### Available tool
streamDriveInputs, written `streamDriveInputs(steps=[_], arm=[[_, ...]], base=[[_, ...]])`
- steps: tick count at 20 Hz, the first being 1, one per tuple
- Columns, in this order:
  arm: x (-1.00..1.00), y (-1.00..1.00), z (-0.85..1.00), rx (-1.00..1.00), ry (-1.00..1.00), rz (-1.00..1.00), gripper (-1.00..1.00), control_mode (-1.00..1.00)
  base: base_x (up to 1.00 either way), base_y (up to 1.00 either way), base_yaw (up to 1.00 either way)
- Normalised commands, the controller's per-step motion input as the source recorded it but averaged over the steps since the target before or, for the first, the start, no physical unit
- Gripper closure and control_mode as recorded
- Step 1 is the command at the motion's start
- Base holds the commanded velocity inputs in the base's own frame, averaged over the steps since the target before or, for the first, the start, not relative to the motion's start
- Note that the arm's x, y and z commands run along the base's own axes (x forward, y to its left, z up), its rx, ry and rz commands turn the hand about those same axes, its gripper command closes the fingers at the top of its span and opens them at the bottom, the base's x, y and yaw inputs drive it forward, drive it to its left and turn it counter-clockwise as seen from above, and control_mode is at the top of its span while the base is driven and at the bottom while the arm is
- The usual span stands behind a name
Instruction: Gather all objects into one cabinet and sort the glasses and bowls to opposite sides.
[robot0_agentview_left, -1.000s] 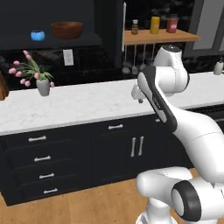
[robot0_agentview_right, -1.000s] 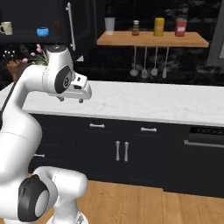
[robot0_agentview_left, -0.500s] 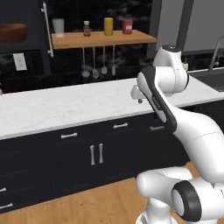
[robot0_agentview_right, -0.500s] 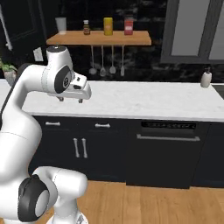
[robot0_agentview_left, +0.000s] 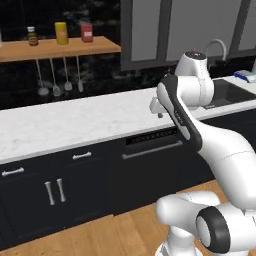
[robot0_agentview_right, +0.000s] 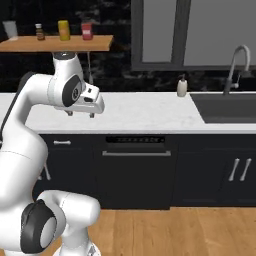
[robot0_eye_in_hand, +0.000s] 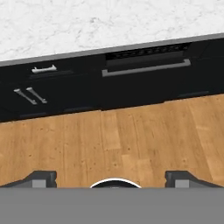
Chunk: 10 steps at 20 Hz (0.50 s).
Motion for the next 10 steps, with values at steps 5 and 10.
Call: streamDriveInputs(steps=[5, 10], arm=[[0.00, 0.00, 0.00, 0.00, 0.00, 0.00, -1.00, 1.00], [0.00, 0.00, 0.00, 0.00, 0.00, 0.00, -1.00, 1.00]], base=[[-0.05, -0.95, -0.16], [-0.01, -0.91, -0.18]])
